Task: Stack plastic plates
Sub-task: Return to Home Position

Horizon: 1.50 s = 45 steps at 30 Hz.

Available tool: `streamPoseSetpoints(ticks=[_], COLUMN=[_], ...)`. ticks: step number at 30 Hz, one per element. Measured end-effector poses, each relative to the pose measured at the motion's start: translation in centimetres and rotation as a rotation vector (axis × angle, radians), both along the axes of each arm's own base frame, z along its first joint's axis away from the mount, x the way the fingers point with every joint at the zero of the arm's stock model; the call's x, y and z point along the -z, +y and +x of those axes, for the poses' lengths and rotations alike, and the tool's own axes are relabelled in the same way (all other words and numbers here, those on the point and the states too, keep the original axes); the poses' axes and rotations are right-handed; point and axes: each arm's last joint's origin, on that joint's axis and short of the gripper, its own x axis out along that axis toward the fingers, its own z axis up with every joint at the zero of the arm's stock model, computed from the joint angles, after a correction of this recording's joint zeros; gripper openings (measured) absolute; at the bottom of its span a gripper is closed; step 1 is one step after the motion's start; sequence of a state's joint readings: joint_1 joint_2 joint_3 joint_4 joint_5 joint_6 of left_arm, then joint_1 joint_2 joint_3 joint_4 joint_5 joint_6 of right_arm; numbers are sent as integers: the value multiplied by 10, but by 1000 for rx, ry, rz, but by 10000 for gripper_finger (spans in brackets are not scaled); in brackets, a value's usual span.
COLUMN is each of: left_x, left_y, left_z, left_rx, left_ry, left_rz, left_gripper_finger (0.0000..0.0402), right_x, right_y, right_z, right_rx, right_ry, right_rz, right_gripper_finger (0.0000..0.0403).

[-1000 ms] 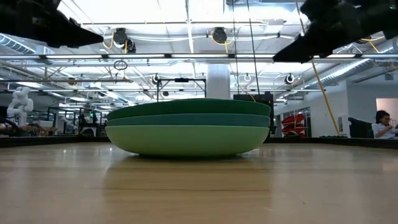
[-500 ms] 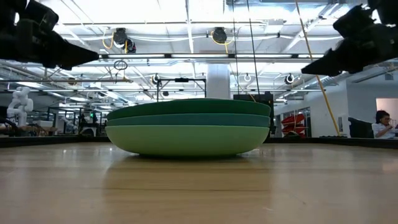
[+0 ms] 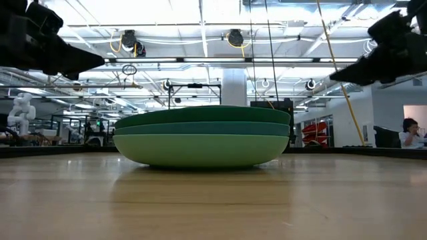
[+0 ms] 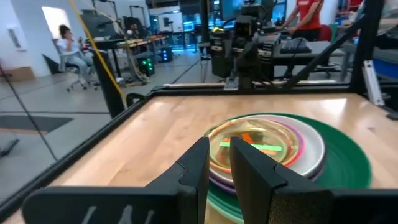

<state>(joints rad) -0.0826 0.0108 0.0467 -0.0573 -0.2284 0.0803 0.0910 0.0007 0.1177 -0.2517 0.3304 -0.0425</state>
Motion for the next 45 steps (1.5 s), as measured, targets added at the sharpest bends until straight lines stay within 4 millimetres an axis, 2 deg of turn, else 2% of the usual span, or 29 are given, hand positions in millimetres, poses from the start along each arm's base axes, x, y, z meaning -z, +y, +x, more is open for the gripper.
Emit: streamPoseSetpoints(ticks=[7,12,19,45], left_x=[2,1,1,0], left_y=[-2,-1,-1,-1], left_z=[1,1,0,0], left_rx=[65,42,40,40], left_ry=[18,22,28,26], left_rz=[-15,0,7,20], left_gripper_finger=[72,72,72,72], right_x=[0,1,1,2], right_y=[3,2,3,2], right_z=[5,5,5,5], right_rx=[-81,-78,-60,-60], right_ry=[-69,-61,-78,-76], right_rz=[-25,-36,74,74], right_gripper_finger=[128,128,128,128])
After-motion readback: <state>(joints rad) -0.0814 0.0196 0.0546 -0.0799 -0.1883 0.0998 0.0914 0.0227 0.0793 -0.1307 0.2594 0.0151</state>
